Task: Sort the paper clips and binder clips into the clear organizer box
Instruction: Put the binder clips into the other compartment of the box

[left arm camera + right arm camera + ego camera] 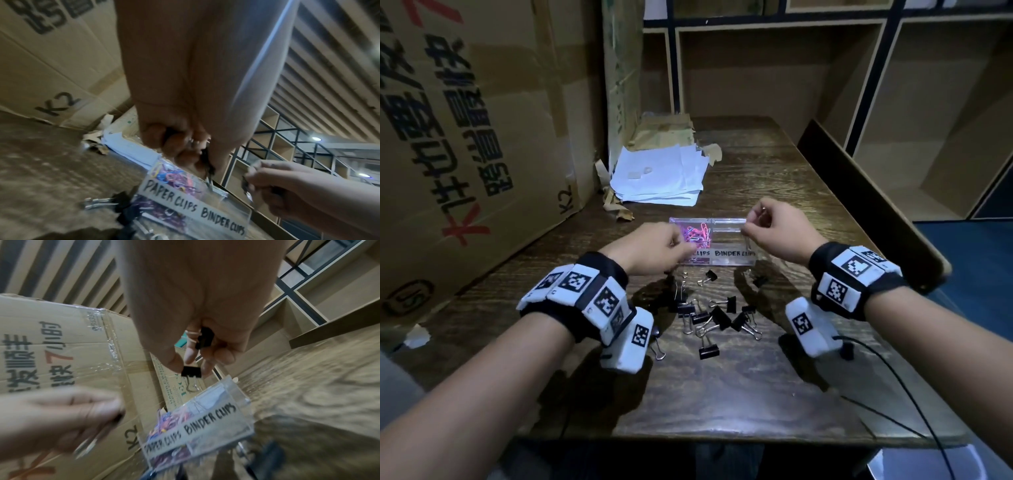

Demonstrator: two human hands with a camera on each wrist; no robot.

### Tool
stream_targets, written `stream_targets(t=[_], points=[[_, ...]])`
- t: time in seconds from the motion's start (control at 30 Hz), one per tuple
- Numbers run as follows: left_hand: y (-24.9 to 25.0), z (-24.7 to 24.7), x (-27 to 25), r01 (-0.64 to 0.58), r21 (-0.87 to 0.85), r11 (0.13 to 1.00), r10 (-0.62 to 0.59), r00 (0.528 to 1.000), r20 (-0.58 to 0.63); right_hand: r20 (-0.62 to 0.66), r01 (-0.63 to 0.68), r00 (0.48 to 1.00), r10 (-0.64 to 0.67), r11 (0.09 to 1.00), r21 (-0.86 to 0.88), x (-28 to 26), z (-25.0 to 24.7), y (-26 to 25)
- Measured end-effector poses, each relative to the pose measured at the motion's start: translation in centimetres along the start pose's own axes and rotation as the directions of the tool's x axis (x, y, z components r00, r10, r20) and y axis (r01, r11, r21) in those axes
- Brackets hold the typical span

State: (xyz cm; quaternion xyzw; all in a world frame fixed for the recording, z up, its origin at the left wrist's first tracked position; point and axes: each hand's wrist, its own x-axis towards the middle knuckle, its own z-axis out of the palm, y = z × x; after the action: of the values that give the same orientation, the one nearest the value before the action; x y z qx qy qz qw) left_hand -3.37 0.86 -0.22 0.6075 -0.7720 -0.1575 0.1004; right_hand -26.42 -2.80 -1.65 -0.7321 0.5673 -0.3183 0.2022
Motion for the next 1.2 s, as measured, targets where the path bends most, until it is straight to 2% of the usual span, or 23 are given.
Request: stream_targets(t=[0.07, 0.13, 0.27, 0.33, 0.43, 0.5, 0.57, 0.67, 0.73, 0.87, 0.93, 1.0, 1.03, 1.07, 1.1, 1.13, 1.17, 1.2], points=[[1.6, -0.2, 1.9, -0.046, -0.041, 0.998, 0.039, 0.987, -0.154, -0.028, -0.005, 1.0, 0.004, 1.0, -0.03, 1.5, 0.1, -0.3], [2.8, -0.1, 3.7, -0.052, -0.07, 0.996, 0.037, 0.978, -0.204, 0.026, -0.037, 0.999, 0.04, 0.995, -0.096, 2.5, 0.4, -0.1], [3.7, 1.2, 6.5, -0.033, -0.123, 0.992, 0.012, 0.986, -0.168, 0.017, -0.093, 0.995, 0.094, 0.994, -0.056, 3.4, 0.3, 1.1], [4.0, 1.8, 7.1, -0.041, -0.138, 0.99, 0.015, 0.982, -0.188, 0.014, -0.127, 0.992, 0.127, 0.992, -0.005, 3.5, 0.2, 1.6], [4.9, 2.1, 7.1, -0.053, -0.206, 0.977, 0.005, 0.974, -0.228, 0.07, -0.181, 0.983, 0.172, 0.972, 0.149, 3.8, 0.3, 1.8], [5.6, 2.0, 7.0, -0.01, -0.249, 0.968, -0.036, 0.983, -0.18, 0.125, -0.191, 0.977, 0.173, 0.971, 0.147, 4.0, 0.6, 1.4], [6.1, 2.0, 7.0, 0.046, -0.259, 0.965, -0.076, 0.991, -0.109, 0.17, -0.164, 0.973, 0.156, 0.986, 0.034, 4.2, 1.0, 0.9], [6.1, 2.0, 6.9, 0.048, -0.261, 0.964, -0.063, 0.997, -0.05, 0.184, -0.103, 0.976, 0.116, 0.992, -0.075, 4.1, 0.9, 0.4], [5.7, 1.9, 6.7, 0.035, -0.219, 0.975, -0.05, 0.997, -0.065, 0.178, -0.077, 0.98, 0.092, 0.993, -0.087, 3.9, 0.7, 0.4], [4.8, 1.1, 5.0, -0.044, -0.173, 0.984, 0.012, 0.983, -0.185, 0.181, -0.016, 0.983, 0.033, 0.995, -0.097, 3.2, 0.5, 0.5], [4.0, 0.0, 3.5, -0.056, -0.137, 0.989, 0.03, 0.982, -0.187, 0.185, 0.028, 0.983, -0.01, 0.995, -0.099, 2.4, 0.0, 0.6], [2.8, -1.0, 1.8, -0.008, -0.009, 1.0, 0.007, 0.998, -0.057, 0.236, 0.083, 0.971, -0.047, 0.986, -0.146, 1.2, -1.0, 0.5], [2.0, -1.4, 0.9, 0.035, 0.096, 0.995, -0.04, 0.998, 0.053, 0.291, 0.106, 0.956, -0.046, 0.976, -0.192, 0.5, -1.7, 0.5], [1.3, -1.7, 0.1, 0.078, 0.201, 0.976, -0.114, 0.978, 0.173, 0.366, 0.125, 0.93, -0.027, 0.961, -0.247, -0.1, -2.4, 0.6], [0.7, -1.8, -0.6, 0.121, 0.277, 0.953, -0.203, 0.936, 0.287, 0.461, 0.131, 0.887, 0.021, 0.946, -0.295, -0.9, -3.1, 0.7], [0.2, -1.6, -1.4, 0.166, 0.319, 0.933, -0.29, 0.872, 0.395, 0.563, 0.119, 0.821, 0.095, 0.936, -0.331, -1.6, -3.7, 0.8], [-0.1, -1.4, -2.2, 0.204, 0.344, 0.916, -0.358, 0.803, 0.477, 0.651, 0.1, 0.738, 0.178, 0.925, -0.366, -2.4, -4.3, 0.9], [-0.4, -1.1, -2.9, 0.214, 0.369, 0.904, -0.392, 0.756, 0.523, 0.708, 0.088, 0.66, 0.253, 0.909, -0.407, -3.2, -4.8, 0.9]])
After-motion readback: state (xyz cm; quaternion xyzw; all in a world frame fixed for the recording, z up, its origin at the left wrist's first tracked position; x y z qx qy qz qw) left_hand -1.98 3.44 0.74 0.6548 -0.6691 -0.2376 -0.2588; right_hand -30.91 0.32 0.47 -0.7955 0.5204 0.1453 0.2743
